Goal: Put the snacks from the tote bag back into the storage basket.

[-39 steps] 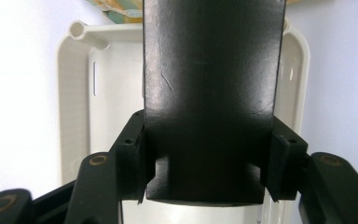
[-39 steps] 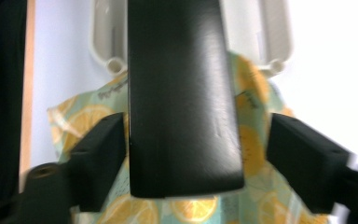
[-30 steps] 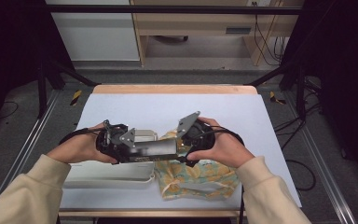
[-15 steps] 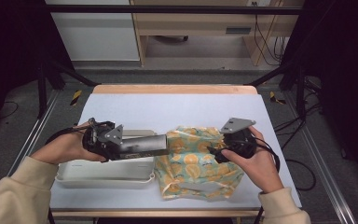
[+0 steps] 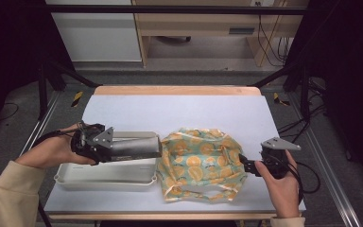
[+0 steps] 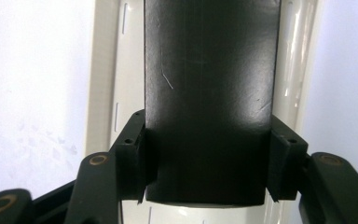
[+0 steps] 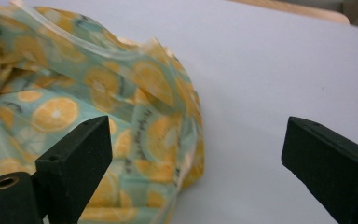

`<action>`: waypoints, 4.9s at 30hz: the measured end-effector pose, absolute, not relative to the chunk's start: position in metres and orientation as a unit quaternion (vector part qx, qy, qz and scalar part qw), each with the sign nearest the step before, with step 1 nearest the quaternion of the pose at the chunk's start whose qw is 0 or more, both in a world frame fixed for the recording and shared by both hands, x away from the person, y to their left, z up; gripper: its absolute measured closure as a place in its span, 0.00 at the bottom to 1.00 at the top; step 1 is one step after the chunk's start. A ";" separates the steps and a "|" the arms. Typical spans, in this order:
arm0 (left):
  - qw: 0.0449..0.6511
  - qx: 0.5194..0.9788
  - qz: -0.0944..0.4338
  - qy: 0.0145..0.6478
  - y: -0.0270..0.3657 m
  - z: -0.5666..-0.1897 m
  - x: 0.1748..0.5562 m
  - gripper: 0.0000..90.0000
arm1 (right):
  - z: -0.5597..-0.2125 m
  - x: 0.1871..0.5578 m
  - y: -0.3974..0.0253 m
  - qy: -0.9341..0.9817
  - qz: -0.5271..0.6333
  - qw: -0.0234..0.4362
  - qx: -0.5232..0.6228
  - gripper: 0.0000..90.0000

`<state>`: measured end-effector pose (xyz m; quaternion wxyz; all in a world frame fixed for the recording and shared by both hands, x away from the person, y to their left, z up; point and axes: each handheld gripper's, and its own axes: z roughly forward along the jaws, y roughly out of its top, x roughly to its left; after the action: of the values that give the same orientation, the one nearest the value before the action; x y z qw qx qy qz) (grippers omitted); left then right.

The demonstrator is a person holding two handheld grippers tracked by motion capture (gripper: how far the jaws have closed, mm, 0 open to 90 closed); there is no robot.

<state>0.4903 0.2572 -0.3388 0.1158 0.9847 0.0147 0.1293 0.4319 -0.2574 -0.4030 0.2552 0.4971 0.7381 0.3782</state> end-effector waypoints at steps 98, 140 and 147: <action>0.120 0.991 0.057 -0.025 0.283 -0.410 0.505 0.48 | -0.459 0.423 -0.280 0.707 0.340 0.298 0.544 0.12; 0.283 0.940 0.109 0.158 0.278 -0.390 0.495 0.09 | -0.459 0.422 -0.278 0.710 0.340 0.297 0.540 0.11; 0.311 0.920 0.130 0.201 0.266 -0.386 0.496 0.08 | -0.458 0.422 -0.278 0.710 0.341 0.299 0.539 0.11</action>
<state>0.4958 0.2661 -0.3862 0.3114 0.9196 0.2009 0.1304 0.4219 -0.2784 -0.4585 0.2987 0.5389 0.7098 0.3414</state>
